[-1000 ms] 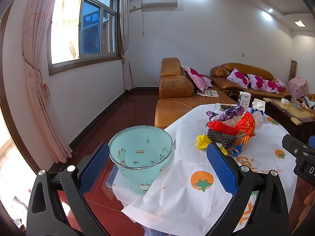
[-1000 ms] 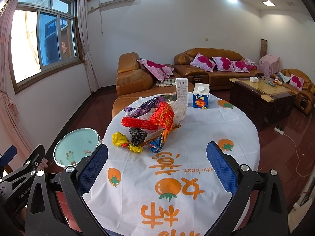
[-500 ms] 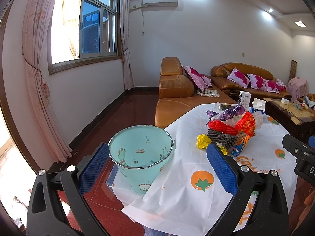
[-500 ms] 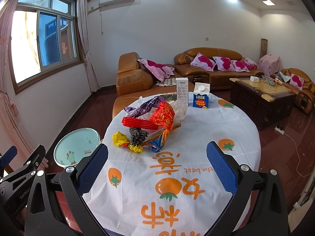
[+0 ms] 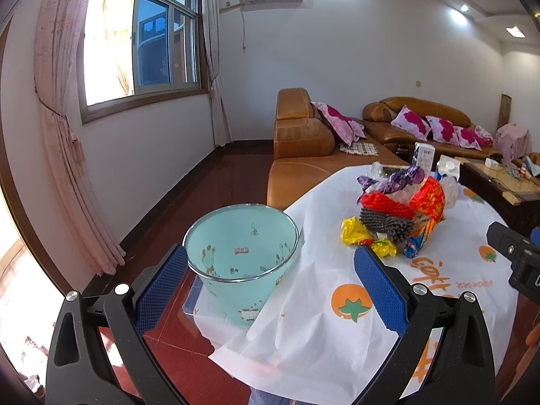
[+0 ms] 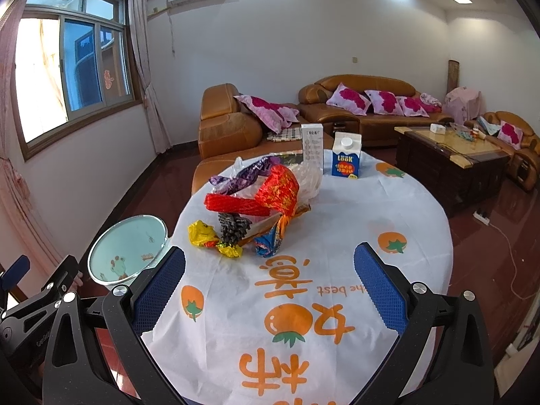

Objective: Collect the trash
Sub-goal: 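Grasp the yellow plastic bag with the left gripper while the right grasps the red foil wrapper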

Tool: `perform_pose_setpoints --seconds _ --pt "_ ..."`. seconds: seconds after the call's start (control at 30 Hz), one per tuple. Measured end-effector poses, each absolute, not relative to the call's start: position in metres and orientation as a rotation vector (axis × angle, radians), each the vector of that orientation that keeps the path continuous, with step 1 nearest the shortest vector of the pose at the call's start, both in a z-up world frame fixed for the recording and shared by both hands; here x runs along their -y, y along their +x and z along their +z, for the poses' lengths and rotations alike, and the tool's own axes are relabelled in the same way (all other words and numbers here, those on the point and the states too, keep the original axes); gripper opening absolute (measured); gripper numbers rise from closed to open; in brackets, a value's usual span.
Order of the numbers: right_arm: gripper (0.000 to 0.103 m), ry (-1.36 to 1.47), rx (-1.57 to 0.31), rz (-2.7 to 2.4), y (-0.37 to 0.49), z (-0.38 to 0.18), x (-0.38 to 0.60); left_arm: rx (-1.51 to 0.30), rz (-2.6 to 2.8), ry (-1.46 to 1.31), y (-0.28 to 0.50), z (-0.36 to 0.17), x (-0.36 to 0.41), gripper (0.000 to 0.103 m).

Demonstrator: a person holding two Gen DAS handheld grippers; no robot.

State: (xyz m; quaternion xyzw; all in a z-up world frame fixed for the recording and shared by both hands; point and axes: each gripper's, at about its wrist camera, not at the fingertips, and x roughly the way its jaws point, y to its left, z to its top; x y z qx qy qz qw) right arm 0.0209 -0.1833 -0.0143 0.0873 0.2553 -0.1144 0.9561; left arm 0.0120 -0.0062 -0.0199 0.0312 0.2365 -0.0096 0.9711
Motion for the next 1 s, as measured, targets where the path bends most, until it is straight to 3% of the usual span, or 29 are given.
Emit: perform_pose_setpoints --seconds 0.47,0.57,0.7,0.83,0.9,1.0 --pt "0.098 0.236 -0.647 -0.260 0.073 -0.074 0.236 -0.640 -0.031 0.023 0.063 -0.080 -0.011 0.097" --pt "0.082 0.252 -0.653 -0.256 0.087 -0.080 0.252 -0.651 -0.030 0.021 0.075 -0.088 -0.014 0.097" --pt "0.074 0.291 -0.655 -0.228 0.111 -0.080 0.269 -0.650 -0.047 -0.001 0.098 -0.085 -0.011 0.095" --pt "0.066 0.264 -0.647 -0.208 0.134 -0.078 0.269 -0.649 -0.134 -0.007 0.131 -0.082 0.010 0.082" --pt "0.065 0.275 -0.657 -0.201 0.147 -0.082 0.271 -0.647 -0.171 0.012 0.145 -0.082 0.026 0.080" --pt "0.054 0.317 -0.683 -0.179 0.165 -0.092 0.275 -0.642 -0.196 0.038 0.160 -0.083 0.047 0.080"
